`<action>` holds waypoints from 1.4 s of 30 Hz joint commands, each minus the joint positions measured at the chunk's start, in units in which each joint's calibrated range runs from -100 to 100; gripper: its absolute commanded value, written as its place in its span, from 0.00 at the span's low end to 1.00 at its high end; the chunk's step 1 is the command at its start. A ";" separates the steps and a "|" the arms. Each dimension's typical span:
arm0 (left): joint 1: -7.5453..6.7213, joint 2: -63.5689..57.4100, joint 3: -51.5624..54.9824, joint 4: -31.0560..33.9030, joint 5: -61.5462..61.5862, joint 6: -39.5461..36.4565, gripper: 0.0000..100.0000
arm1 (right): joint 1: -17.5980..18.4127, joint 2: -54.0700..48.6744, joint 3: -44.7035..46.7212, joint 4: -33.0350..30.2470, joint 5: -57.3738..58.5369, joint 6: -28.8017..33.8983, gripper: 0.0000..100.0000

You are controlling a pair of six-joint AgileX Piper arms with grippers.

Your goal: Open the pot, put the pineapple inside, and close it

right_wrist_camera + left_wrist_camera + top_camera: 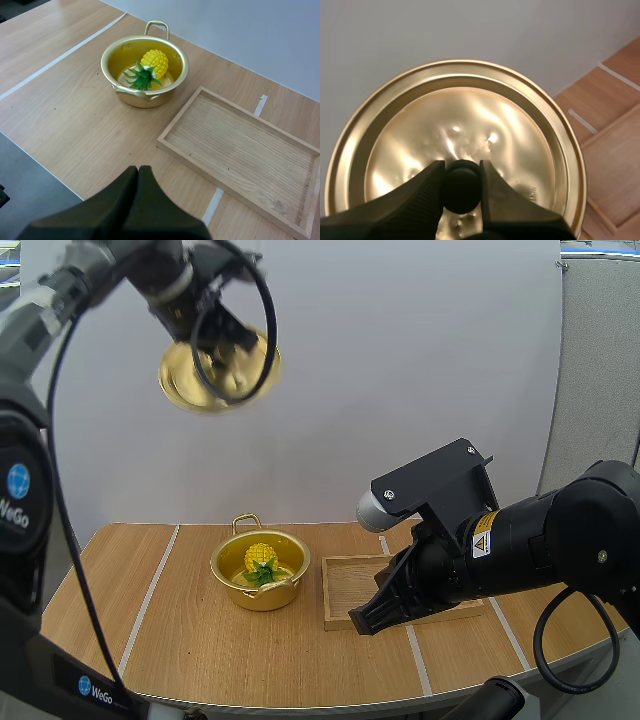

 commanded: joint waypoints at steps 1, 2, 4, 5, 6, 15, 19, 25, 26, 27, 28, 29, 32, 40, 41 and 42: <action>-0.17 4.19 9.23 -8.30 0.00 2.48 0.00 | -0.17 -0.69 0.17 -0.39 -1.13 -0.43 0.00; -0.17 4.91 10.50 -8.87 0.00 2.79 0.00 | -0.17 -0.69 0.17 -0.39 -1.13 -0.43 0.00; -0.17 6.58 13.56 -9.77 0.00 3.25 0.00 | -0.17 -0.69 0.17 -0.39 -1.13 -0.43 0.00; -0.17 7.32 15.00 -9.77 0.00 3.25 0.00 | -0.17 -0.69 0.17 -0.39 -1.13 -0.43 0.00; -0.17 8.03 16.32 -9.77 0.00 3.25 0.00 | -0.17 -0.69 0.17 -0.39 -1.13 -0.43 0.00; -0.17 11.69 25.46 -9.77 0.00 5.26 0.00 | -0.17 -0.69 0.17 -0.39 -1.13 -0.43 0.00; -0.17 11.69 28.68 -9.77 -7.06 5.88 0.00 | -0.17 -0.69 0.17 -0.39 -1.13 -0.43 0.00; -0.17 12.42 31.36 -9.77 -12.96 7.55 0.00 | -0.17 -0.69 0.17 -0.39 -1.29 -0.43 0.00; -0.17 13.15 31.36 -9.77 -12.96 7.66 0.00 | -0.17 -0.69 0.17 -0.39 -1.29 -0.43 0.00; -0.17 14.14 31.36 -9.77 -13.35 7.66 0.00 | -0.17 -0.69 0.17 -0.39 -1.29 -0.43 0.00; -0.17 14.95 31.36 -9.77 -13.96 7.66 0.00 | -0.17 -0.69 0.17 -0.39 -1.29 -0.43 0.00; -0.17 15.94 31.36 -9.77 -14.89 7.66 0.00 | -0.17 -0.69 0.17 -0.39 -1.29 -0.43 0.00; -0.17 18.83 31.36 -9.77 -17.32 7.66 0.00 | -0.17 -0.69 0.17 -0.39 -1.29 -0.43 0.00; -0.17 24.05 31.36 -9.77 -17.07 8.46 0.00 | -0.17 -0.69 0.17 -0.39 -1.29 -0.43 0.00; -0.17 24.58 31.36 -9.89 -17.07 8.46 0.00 | -0.17 -0.69 0.17 -0.39 -1.29 -0.43 0.00; -0.17 24.89 31.36 -10.16 -17.07 8.46 0.00 | -0.17 -0.69 0.17 -0.39 -1.29 -0.43 0.00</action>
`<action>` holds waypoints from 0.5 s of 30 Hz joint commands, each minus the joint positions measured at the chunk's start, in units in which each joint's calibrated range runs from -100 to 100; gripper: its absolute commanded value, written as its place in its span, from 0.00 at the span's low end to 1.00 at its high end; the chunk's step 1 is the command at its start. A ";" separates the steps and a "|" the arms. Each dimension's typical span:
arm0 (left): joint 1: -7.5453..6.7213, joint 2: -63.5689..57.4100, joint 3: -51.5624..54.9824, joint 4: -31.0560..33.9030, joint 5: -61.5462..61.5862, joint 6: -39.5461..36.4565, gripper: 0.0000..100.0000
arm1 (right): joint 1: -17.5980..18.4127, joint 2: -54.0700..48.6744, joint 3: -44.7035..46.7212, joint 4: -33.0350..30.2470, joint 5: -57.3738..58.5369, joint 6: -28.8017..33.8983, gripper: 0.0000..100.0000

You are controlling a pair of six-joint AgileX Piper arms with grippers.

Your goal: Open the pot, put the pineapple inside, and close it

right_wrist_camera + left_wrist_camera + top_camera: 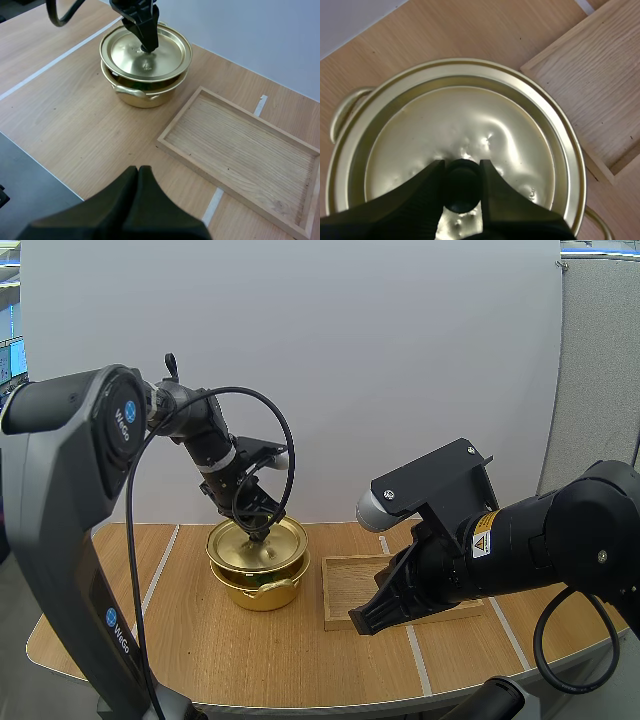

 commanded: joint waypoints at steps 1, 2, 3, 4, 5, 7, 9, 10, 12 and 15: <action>-0.17 1.39 0.02 -1.85 0.12 0.49 0.00 | -0.17 -0.69 0.17 -0.39 -1.29 -0.43 0.00; -0.17 1.70 0.02 -2.09 0.33 0.49 0.00 | -0.17 -0.69 0.17 -0.39 -1.29 -0.43 0.00; -0.17 1.95 0.02 -2.25 0.64 0.49 0.00 | -0.17 -0.69 0.17 -0.39 -1.29 -0.43 0.00; -0.17 2.09 0.02 -2.25 0.95 0.49 0.00 | -0.17 -0.69 0.17 -0.39 -1.29 -0.43 0.00; -0.17 2.23 0.02 -2.25 1.12 0.49 0.00 | -0.17 -0.69 0.17 -0.39 -1.29 -0.43 0.00; -0.17 2.36 0.02 -2.25 1.35 0.69 0.00 | -0.17 -0.69 0.17 -0.39 -1.29 -0.43 0.00; -0.17 2.49 0.02 -2.25 1.74 0.72 0.00 | -0.17 -0.69 0.17 -0.39 -1.29 -0.43 0.00; -0.17 2.63 0.02 -2.25 2.17 0.72 0.00 | -0.17 -0.69 0.17 -0.39 -1.29 -0.43 0.00; -0.17 2.92 0.02 -2.25 4.18 0.72 0.00 | -0.17 -0.69 0.17 -0.39 -1.29 -0.43 0.00; -0.17 3.19 0.02 -1.93 6.79 0.72 0.00 | -0.17 -0.69 0.17 -0.39 -1.29 -0.43 0.00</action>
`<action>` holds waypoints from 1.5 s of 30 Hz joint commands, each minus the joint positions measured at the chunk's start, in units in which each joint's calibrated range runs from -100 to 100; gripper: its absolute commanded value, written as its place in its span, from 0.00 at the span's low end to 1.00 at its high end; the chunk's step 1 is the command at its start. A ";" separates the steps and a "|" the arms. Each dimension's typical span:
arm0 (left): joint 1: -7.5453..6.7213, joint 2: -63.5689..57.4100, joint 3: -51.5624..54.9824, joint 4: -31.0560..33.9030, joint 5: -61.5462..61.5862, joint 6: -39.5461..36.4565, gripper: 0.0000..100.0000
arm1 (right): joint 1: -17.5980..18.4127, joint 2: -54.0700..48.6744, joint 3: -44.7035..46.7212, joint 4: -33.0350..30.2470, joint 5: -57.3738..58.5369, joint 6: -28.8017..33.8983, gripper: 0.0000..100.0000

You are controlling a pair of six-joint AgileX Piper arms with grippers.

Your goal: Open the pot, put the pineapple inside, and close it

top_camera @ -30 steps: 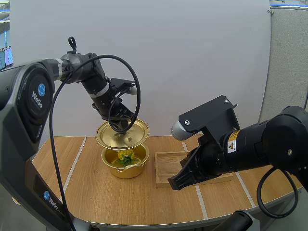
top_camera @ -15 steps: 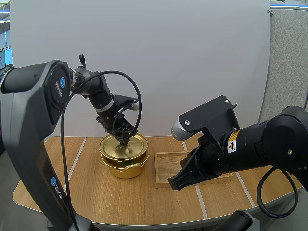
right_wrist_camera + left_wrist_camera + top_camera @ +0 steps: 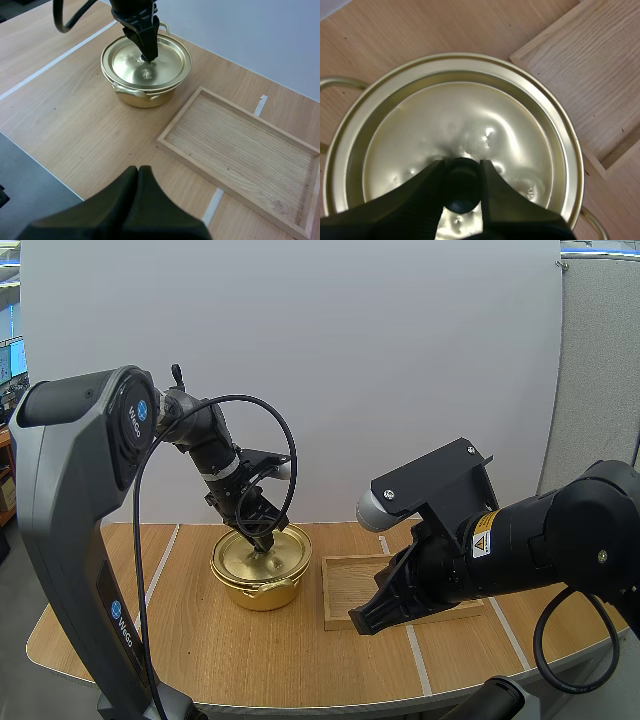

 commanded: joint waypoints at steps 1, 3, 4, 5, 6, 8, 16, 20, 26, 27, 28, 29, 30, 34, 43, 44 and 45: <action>-0.17 0.71 0.02 -0.44 3.82 0.09 0.00 | -0.17 -0.69 0.17 -0.39 -1.29 -0.43 0.00; -0.17 0.71 0.02 -0.04 3.98 0.09 0.00 | -0.17 -0.69 0.17 -0.39 -1.29 -0.43 0.00; -0.17 0.71 0.02 0.06 3.98 0.09 0.00 | -0.17 -0.69 0.17 -0.39 -1.29 -0.43 0.00; -0.17 0.71 0.02 0.24 3.98 0.09 0.00 | -0.17 -0.69 0.17 -0.39 -1.29 -0.43 0.00; -0.17 0.71 0.02 0.29 3.98 0.09 0.00 | -0.17 -0.69 0.17 -0.39 -1.29 -0.43 0.00; -0.17 0.79 0.02 0.28 4.67 0.09 0.00 | -0.17 -0.69 0.17 -0.39 -1.29 -0.43 0.00; -0.17 0.79 0.02 0.28 6.87 0.17 0.31 | -0.17 -0.69 0.17 -0.39 -1.29 -0.43 0.00; -0.17 -0.54 -0.10 0.28 7.96 0.61 1.00 | -0.17 -0.69 0.17 -0.39 -1.29 -0.43 0.00; -0.17 -4.04 -1.78 0.50 9.20 -1.31 1.00 | -0.17 -0.69 0.17 -0.39 -1.29 -0.43 0.00; -0.17 -4.78 -2.07 0.50 9.59 -1.31 1.00 | -0.17 -0.69 0.17 -0.39 -1.29 -0.43 0.00; -0.17 -5.94 -2.22 0.50 9.80 -1.42 1.00 | -0.17 -0.69 0.17 -0.39 -1.29 -0.43 0.00; -0.17 -7.21 -2.67 0.50 10.22 -1.52 1.00 | -0.17 -0.69 0.17 -0.39 -1.29 -0.43 0.00; -0.17 -8.58 -3.03 0.50 10.70 -1.58 1.00 | -0.17 -0.69 0.17 -0.39 -1.29 -0.43 0.00; -0.17 -15.34 -4.15 0.50 12.08 -2.02 1.00 | -0.17 -0.69 0.17 -0.39 -1.29 -0.43 0.00; -0.17 -31.65 -4.90 3.09 13.84 -2.05 1.00 | -0.17 -0.69 0.17 -0.49 -1.29 -0.43 0.00; -0.17 -33.69 -4.90 3.89 13.84 -2.05 1.00 | -0.17 -0.69 0.17 -0.52 -1.29 -0.43 0.00; -0.17 -35.72 -4.90 4.67 13.84 -2.05 1.00 | -0.17 -0.69 0.17 -0.52 -1.29 -0.43 0.00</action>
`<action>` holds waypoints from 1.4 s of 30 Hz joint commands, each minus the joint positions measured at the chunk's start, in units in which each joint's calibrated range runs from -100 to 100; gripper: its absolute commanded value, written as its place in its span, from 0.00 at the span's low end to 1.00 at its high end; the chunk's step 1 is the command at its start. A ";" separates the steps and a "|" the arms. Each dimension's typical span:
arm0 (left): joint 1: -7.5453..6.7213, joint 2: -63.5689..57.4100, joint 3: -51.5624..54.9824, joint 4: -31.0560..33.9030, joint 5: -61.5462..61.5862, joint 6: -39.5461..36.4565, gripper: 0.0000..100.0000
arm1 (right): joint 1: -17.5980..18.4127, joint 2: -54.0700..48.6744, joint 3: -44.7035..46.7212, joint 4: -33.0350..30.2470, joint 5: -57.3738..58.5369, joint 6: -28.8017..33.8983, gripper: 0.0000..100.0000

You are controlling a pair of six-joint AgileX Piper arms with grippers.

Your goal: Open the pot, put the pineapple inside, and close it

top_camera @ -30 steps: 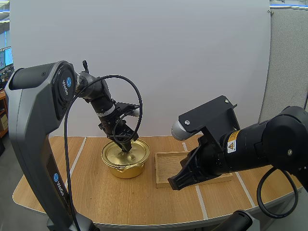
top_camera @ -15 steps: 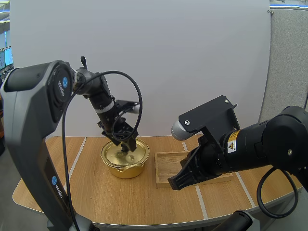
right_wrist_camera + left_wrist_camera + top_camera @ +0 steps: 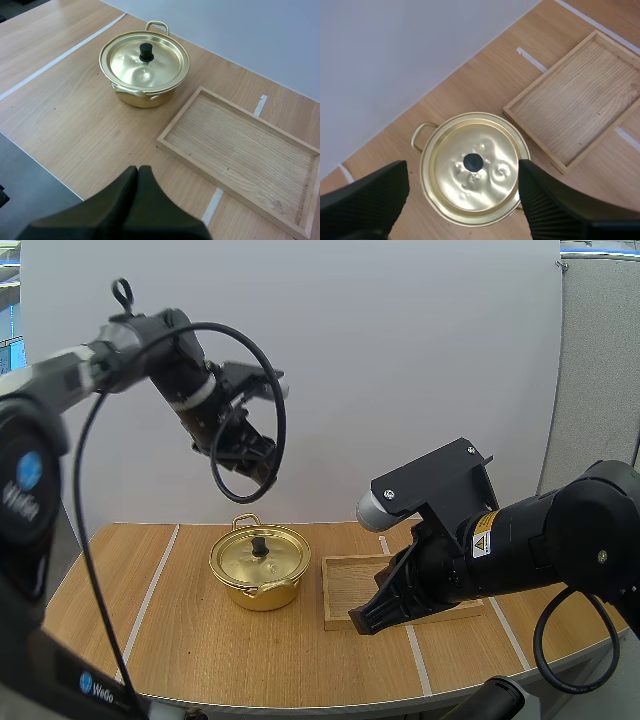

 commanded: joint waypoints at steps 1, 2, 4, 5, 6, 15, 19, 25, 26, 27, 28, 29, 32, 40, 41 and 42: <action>-0.17 -6.26 -0.48 2.45 0.97 -0.48 1.00 | -0.17 -0.69 0.17 -0.52 -1.29 -0.43 0.00; -0.17 -8.17 -0.48 3.12 0.97 -0.48 1.00 | -0.17 -0.69 0.17 -0.52 -1.29 -0.43 0.00; -0.17 -11.47 -0.48 4.05 0.97 -0.48 1.00 | -0.17 -0.69 0.17 -0.63 -1.29 -0.43 0.00; -0.17 -12.82 -0.48 4.31 0.97 -0.48 1.00 | -0.17 -0.69 0.17 -0.63 -1.29 -0.43 0.00; -0.17 -14.51 -0.48 4.30 0.97 -0.90 1.00 | -0.17 -0.69 0.17 -0.77 -1.29 -0.43 0.00; -0.17 -27.54 -0.48 4.30 0.97 -3.48 1.00 | -0.17 -0.69 0.17 -0.87 -1.29 -0.43 0.00; -0.17 -32.19 -0.25 4.30 0.97 -6.61 1.00 | -0.17 -0.69 0.17 -1.79 -1.29 -0.43 0.00; -0.17 -38.72 -0.25 4.30 0.97 -10.09 0.94 | -1.74 -1.36 0.17 -1.15 -1.70 -0.43 0.00; -0.17 -39.49 -0.25 4.30 0.97 -10.54 0.80 | -2.00 -1.80 0.17 -0.97 -1.71 -0.43 0.00; -0.17 -40.04 -0.25 4.30 0.97 -10.73 0.66 | -2.31 -2.59 0.17 -1.01 -1.71 -0.43 0.00; -0.17 -41.10 -0.25 4.30 0.97 -10.96 0.49 | -2.54 -3.11 0.17 -0.88 -1.71 -0.43 0.00; -0.17 -42.08 -0.25 4.30 0.97 -10.96 0.29 | -2.79 -3.72 0.17 -0.88 -1.71 -0.43 0.00; -0.17 -44.39 -0.25 4.19 0.97 -10.96 0.00 | -4.09 -6.20 0.17 -0.44 -1.71 -0.43 0.00; -0.17 -51.54 -0.25 3.47 0.97 -14.06 0.00 | -6.59 -12.98 0.17 2.05 -1.71 -0.43 0.00; -0.17 -53.09 -0.25 3.47 0.97 -14.30 0.00 | -6.89 -13.80 0.17 2.13 -1.71 -0.43 0.00; -0.17 -53.92 -0.25 3.47 0.97 -14.43 0.00 | -7.08 -14.40 0.17 2.13 -1.71 -0.43 0.00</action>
